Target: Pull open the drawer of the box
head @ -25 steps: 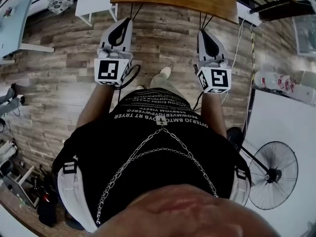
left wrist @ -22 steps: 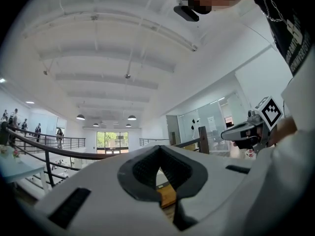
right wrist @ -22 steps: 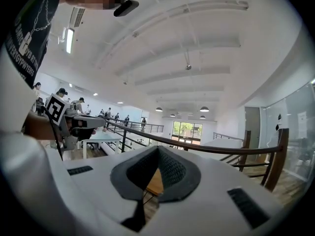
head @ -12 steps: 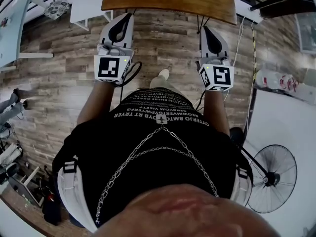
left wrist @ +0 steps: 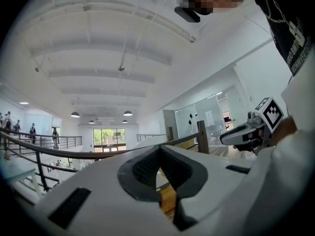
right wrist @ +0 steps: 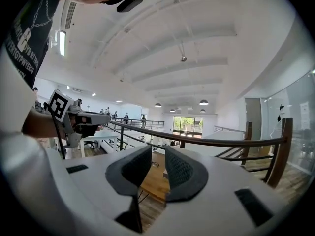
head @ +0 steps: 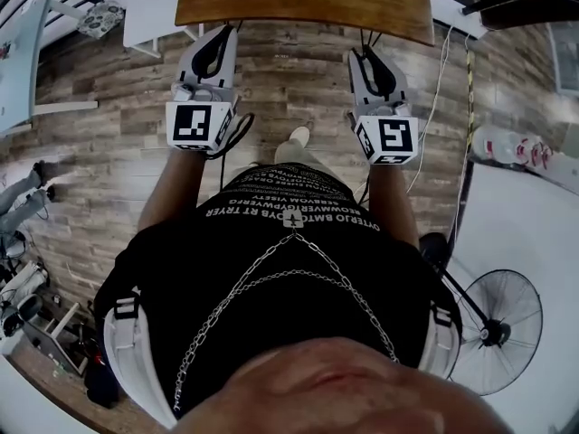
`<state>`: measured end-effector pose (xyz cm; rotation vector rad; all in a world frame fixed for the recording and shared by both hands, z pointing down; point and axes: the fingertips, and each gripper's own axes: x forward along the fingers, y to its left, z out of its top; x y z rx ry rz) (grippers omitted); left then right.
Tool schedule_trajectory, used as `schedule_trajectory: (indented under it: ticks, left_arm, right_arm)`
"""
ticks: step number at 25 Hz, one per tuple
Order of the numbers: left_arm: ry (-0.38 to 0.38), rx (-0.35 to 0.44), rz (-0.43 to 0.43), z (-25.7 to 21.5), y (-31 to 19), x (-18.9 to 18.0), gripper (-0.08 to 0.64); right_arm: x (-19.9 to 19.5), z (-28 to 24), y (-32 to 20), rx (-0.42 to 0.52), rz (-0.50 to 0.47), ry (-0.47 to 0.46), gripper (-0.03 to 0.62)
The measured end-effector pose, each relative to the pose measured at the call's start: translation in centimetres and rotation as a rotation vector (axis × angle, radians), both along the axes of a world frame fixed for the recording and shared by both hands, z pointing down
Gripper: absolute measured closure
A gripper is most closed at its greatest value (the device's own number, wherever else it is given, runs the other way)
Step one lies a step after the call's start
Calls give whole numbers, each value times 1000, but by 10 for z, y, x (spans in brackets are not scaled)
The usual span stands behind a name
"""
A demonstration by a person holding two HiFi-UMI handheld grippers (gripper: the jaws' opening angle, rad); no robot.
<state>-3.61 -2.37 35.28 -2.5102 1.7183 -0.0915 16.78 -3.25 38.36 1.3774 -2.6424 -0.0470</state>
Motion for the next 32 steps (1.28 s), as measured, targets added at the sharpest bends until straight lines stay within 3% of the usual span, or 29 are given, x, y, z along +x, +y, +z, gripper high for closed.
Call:
schedule_trajectory:
  ticks: [6, 20, 32]
  left_arm:
    - [-10, 12, 9, -12, -21, 28, 554]
    - [-17, 5, -68, -29, -50, 59, 555]
    - [-14, -16, -90, -14, -57, 27, 554]
  right_arm:
    - [12, 0, -17, -18, -30, -2, 499]
    - [30, -6, -64, -28, -142, -17, 492]
    - [-1, 0, -81, -37, -149, -17, 489]
